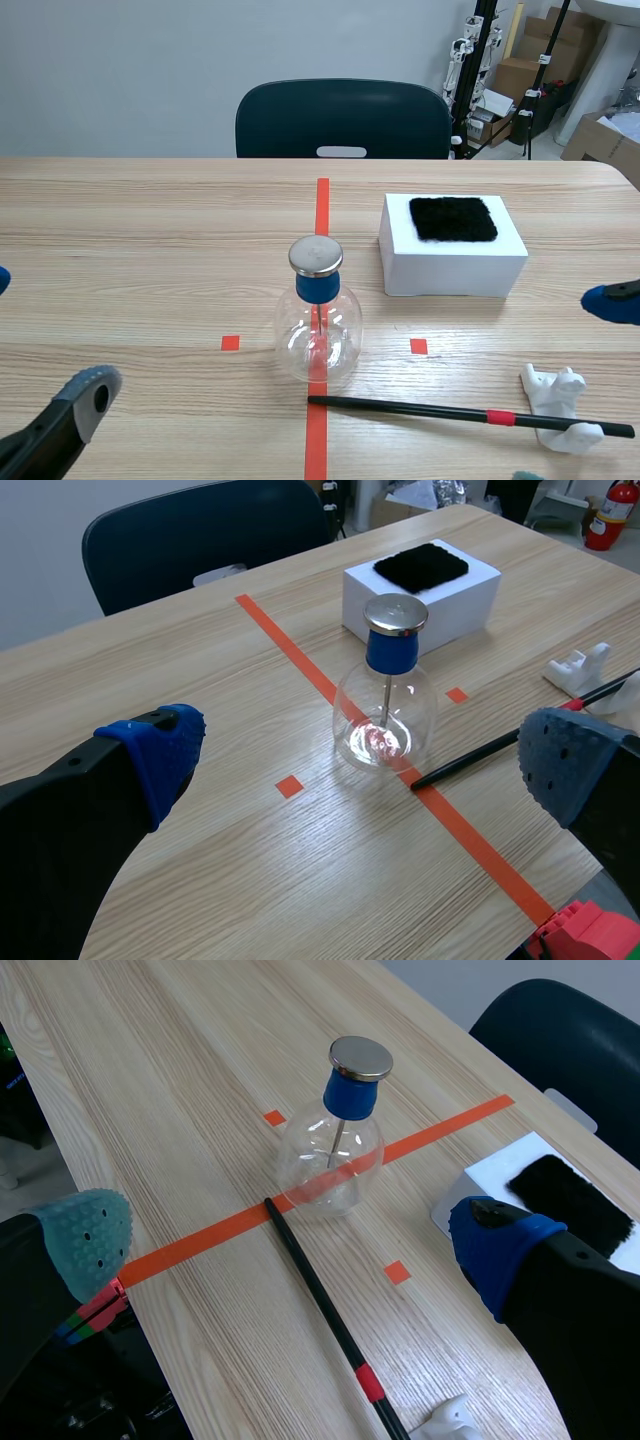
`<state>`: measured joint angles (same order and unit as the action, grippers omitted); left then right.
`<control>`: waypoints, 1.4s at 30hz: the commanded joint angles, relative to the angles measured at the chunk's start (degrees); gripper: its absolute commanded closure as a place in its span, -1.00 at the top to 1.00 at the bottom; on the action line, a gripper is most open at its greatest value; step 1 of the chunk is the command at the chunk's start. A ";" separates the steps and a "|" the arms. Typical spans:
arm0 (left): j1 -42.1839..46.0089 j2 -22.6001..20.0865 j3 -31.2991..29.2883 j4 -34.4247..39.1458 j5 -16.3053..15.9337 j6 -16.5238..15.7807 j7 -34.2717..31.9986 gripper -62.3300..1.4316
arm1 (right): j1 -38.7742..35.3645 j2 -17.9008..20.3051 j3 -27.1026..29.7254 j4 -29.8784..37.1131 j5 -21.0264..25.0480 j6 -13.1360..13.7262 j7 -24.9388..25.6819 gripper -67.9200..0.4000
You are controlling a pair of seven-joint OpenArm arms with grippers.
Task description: Do the electroscope experiment. return to the home posture
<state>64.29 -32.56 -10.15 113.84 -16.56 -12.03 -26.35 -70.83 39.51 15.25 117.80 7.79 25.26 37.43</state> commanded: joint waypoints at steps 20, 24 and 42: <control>0.61 -0.02 0.48 0.50 -0.39 -0.07 -0.61 1.00 | 0.22 0.00 0.07 0.55 0.83 -0.31 2.19 1.00; 0.61 -0.02 0.48 0.50 -0.39 -0.07 -0.55 1.00 | 0.22 0.00 0.07 0.55 0.83 -0.31 2.19 1.00; 0.61 -0.02 0.48 0.50 -0.39 -0.07 -0.55 1.00 | 0.22 0.00 0.07 0.55 0.83 -0.31 2.40 1.00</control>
<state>64.29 -32.56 -10.15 113.84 -16.56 -12.03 -26.33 -70.83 39.51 15.25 117.80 7.79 25.10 38.74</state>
